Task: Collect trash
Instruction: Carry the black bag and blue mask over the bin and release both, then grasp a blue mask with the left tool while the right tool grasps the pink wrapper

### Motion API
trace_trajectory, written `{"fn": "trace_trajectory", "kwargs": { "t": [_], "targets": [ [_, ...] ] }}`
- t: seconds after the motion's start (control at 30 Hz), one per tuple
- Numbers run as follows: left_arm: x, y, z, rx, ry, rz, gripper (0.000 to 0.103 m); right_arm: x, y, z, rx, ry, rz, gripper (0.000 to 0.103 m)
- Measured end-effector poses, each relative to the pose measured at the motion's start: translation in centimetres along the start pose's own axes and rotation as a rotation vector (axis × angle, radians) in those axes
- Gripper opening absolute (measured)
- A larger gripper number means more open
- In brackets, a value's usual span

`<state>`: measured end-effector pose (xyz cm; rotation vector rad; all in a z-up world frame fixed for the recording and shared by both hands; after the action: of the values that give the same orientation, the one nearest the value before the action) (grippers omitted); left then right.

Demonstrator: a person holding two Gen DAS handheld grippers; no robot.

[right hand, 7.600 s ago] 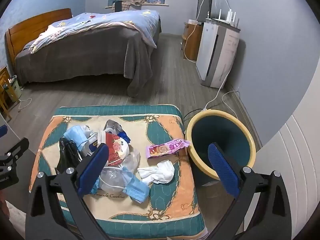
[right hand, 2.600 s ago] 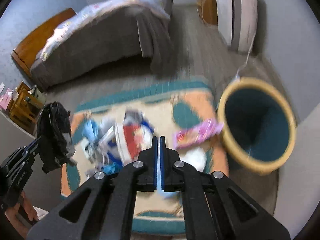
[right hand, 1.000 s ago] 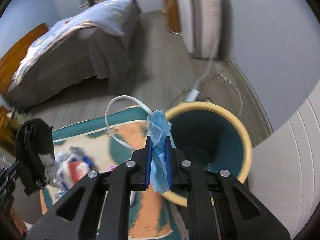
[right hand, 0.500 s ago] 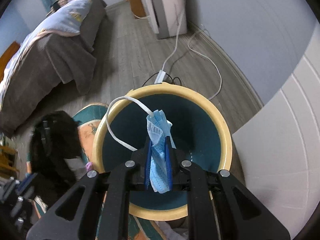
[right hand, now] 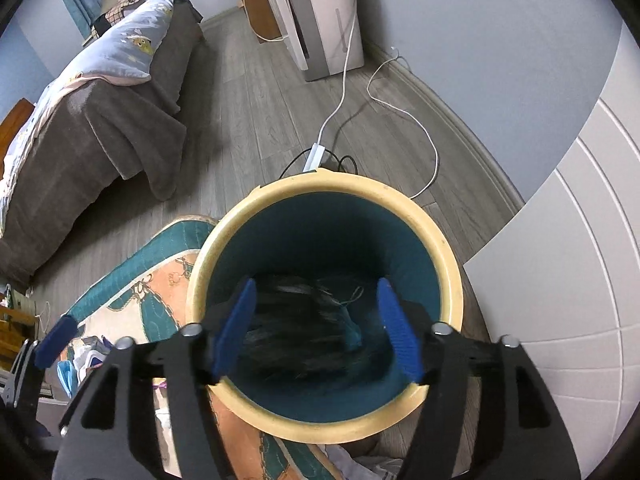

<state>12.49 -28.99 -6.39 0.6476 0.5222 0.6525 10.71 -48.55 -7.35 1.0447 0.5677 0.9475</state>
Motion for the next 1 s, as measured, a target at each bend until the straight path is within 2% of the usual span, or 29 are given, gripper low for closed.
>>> {"fn": "trace_trajectory", "kwargs": {
  "t": [0.13, 0.3, 0.47, 0.63, 0.87, 1.0],
  "targets": [
    [0.9, 1.5, -0.2, -0.01, -0.005, 0.056, 0.094, 1.1, 0.9, 0.1, -0.019, 0.017, 0.006, 0.088],
    [2.9, 4.5, -1.1, -0.022, 0.006, 0.091, 0.094, 3.9, 2.4, -0.1, -0.041, 0.065, 0.001, 0.097],
    [6.0, 8.0, -1.8, -0.026, 0.044, 0.144, 0.095, 8.0, 4.2, -0.9, -0.074, 0.129, -0.008, 0.097],
    [8.9, 12.2, -3.1, -0.038, 0.052, 0.22, 0.096, 11.8, 4.7, -1.9, -0.075, 0.217, 0.02, 0.097],
    [13.0, 15.9, -5.8, -0.091, 0.12, 0.307, 0.097, 13.7, 3.1, -3.0, -0.022, 0.248, 0.017, 0.097],
    [14.8, 16.3, -6.5, -0.078, 0.136, 0.338, 0.097, 14.7, 1.8, -4.1, 0.02, 0.274, 0.003, 0.097]
  ]
}}
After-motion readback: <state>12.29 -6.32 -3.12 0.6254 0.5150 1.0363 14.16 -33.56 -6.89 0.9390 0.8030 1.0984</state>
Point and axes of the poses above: each gripper's, at about its wrist camera, not at the fingertips, and y roughly against the way its jaws point, x to its left, z to its top, the point moved 1 cm from there along -y, roughly the way its jaws point, and after that the axes turned 12 degrees about -z, right-handed, at the moved point
